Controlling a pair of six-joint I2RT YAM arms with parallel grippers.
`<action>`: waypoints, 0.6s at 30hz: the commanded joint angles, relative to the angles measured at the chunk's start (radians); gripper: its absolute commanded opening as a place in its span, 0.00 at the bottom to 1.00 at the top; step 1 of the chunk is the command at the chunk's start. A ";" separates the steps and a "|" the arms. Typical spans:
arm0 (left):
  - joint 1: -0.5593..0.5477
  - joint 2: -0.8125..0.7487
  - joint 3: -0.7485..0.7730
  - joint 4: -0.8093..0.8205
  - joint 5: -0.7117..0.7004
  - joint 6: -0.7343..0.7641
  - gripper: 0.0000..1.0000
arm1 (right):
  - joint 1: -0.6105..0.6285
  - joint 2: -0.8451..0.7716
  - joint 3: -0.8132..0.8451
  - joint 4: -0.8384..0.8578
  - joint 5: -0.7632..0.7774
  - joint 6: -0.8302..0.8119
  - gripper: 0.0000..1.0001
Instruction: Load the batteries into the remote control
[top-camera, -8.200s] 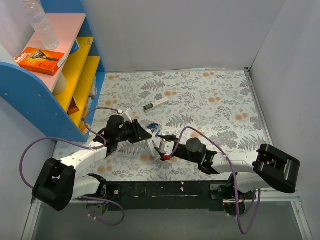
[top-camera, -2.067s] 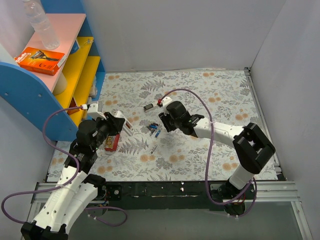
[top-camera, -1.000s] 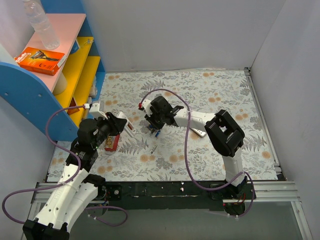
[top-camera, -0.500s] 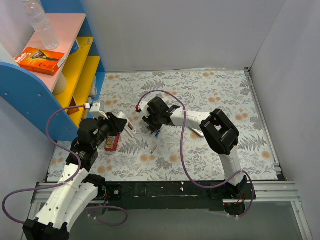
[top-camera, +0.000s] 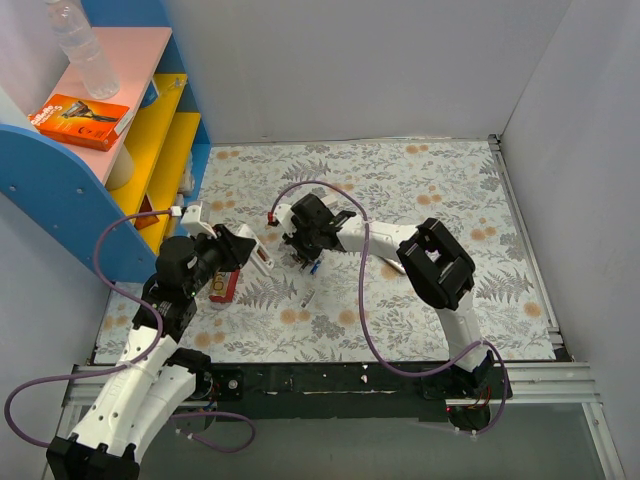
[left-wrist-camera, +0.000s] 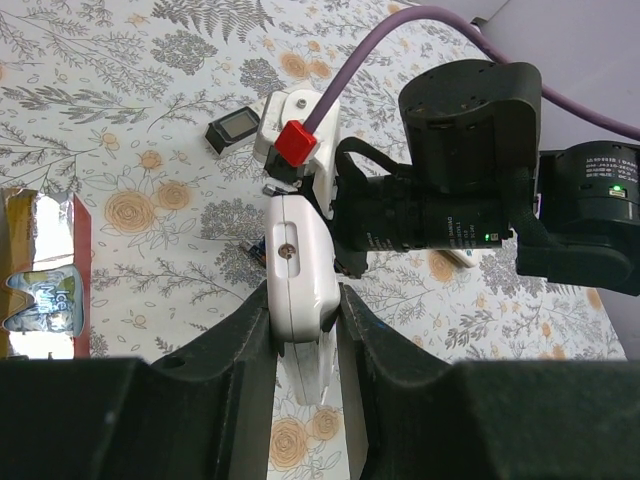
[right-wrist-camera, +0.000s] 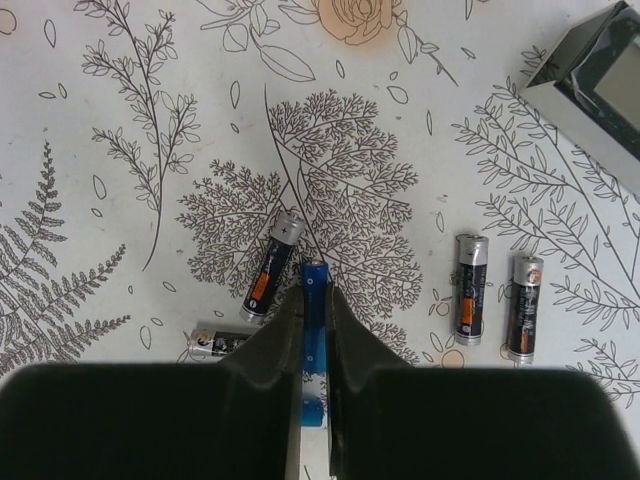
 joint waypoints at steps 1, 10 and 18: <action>0.007 -0.011 -0.017 0.045 0.047 0.000 0.00 | 0.004 -0.048 -0.026 0.017 -0.001 0.017 0.07; 0.007 -0.043 -0.075 0.157 0.139 -0.075 0.00 | 0.006 -0.340 -0.238 0.204 0.010 0.108 0.01; 0.007 -0.043 -0.205 0.443 0.294 -0.207 0.00 | 0.006 -0.680 -0.503 0.395 0.013 0.241 0.01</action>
